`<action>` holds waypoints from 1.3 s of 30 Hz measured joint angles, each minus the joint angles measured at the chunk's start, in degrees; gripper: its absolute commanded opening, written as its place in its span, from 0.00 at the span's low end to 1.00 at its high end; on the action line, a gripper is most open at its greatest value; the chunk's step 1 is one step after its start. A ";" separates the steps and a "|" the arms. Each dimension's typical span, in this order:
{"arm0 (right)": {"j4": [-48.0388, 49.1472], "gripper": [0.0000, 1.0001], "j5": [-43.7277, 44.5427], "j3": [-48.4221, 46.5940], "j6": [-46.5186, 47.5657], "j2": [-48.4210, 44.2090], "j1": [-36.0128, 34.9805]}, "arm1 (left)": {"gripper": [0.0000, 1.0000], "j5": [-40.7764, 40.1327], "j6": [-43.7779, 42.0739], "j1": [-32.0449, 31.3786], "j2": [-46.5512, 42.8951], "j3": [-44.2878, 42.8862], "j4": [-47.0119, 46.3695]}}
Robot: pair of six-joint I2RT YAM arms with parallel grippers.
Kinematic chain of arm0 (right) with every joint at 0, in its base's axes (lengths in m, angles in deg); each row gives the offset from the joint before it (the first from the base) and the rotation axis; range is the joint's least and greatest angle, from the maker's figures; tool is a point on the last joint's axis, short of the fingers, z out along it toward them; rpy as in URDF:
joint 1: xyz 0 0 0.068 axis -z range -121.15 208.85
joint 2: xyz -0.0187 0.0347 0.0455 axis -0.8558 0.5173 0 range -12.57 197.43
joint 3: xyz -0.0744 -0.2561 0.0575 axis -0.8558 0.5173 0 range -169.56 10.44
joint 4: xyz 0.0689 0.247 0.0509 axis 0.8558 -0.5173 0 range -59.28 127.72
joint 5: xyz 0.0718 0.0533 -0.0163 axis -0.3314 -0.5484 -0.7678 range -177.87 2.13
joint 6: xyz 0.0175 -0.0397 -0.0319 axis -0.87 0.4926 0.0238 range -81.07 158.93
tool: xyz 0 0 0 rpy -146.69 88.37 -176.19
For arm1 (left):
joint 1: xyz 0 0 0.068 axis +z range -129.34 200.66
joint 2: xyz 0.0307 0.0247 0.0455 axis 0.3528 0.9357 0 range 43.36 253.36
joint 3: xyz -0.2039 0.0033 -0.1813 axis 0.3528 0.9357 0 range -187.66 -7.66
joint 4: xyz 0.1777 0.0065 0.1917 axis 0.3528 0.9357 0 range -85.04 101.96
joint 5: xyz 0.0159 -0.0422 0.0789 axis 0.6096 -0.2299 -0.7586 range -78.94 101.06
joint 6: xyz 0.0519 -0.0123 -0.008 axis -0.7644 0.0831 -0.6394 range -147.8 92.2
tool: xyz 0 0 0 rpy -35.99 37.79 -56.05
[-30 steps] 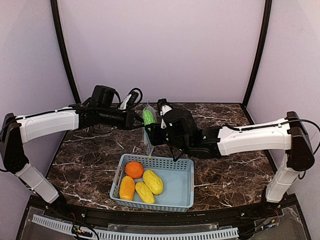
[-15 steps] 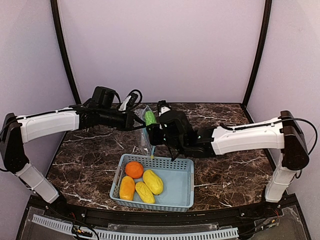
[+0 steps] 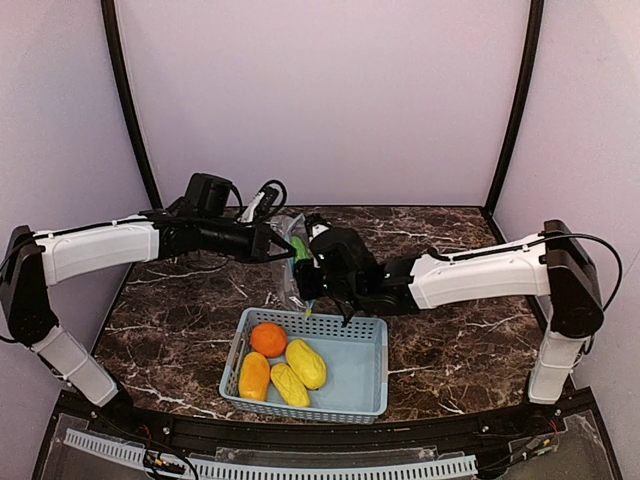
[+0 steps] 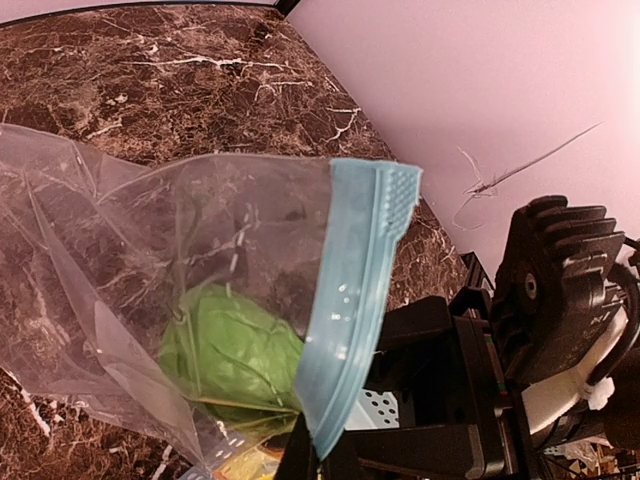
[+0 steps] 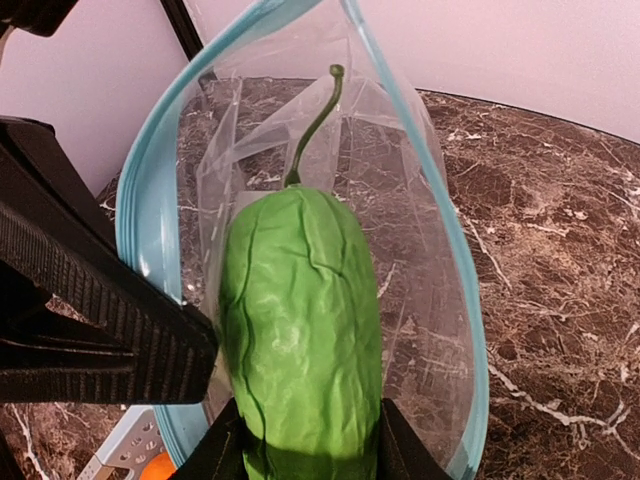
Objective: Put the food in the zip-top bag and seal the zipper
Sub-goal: Place the fake vegetable in the zipper food storage bag.
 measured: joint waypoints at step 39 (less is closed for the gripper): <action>-3.82 0.71 -8.33 1.11 3.41 -8.31 2.34 | 0.01 -0.55 0.90 1.70 0.50 0.00 -0.61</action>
